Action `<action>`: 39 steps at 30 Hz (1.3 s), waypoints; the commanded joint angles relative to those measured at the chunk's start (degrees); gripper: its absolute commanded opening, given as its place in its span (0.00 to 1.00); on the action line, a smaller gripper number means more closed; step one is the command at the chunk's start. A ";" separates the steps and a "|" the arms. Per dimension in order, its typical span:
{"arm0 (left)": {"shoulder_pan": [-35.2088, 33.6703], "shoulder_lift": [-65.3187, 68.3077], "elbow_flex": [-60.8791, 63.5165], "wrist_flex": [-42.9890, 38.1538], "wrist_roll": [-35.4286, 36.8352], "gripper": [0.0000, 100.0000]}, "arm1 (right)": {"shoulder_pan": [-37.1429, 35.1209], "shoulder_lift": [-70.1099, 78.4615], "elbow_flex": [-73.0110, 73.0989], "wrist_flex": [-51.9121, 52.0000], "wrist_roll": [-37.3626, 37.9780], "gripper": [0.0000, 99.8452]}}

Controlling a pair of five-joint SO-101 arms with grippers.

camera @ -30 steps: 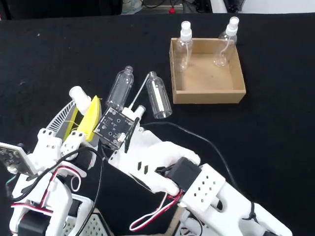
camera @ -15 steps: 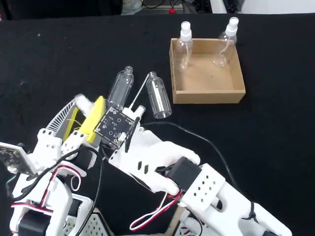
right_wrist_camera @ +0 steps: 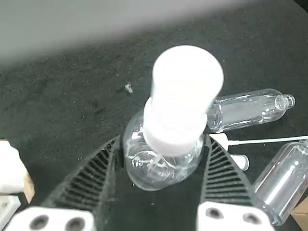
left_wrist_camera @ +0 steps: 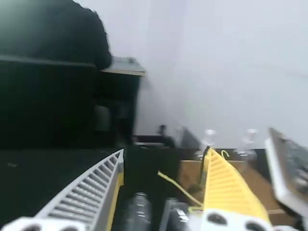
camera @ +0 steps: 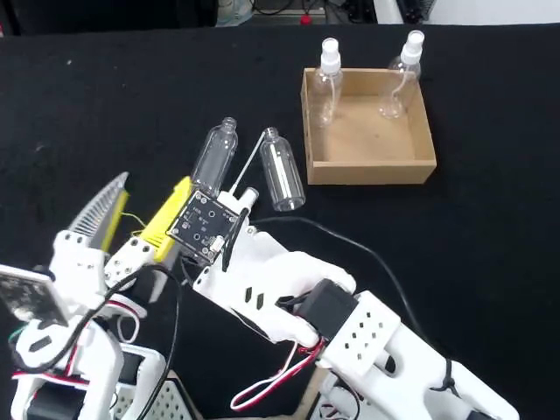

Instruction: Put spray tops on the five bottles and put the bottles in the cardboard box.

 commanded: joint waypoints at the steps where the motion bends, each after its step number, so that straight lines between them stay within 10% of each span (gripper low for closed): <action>1: -8.84 -0.18 -2.24 0.26 -3.43 0.26 | 3.16 0.31 -4.79 3.43 -0.44 0.18; 20: -16.75 -0.18 34.24 -13.10 -0.88 0.26 | 46.77 0.84 -28.88 19.87 0.00 0.18; 39: -13.93 -0.18 40.40 -15.47 -1.05 0.26 | 50.29 27.47 -23.96 -11.96 -0.44 0.18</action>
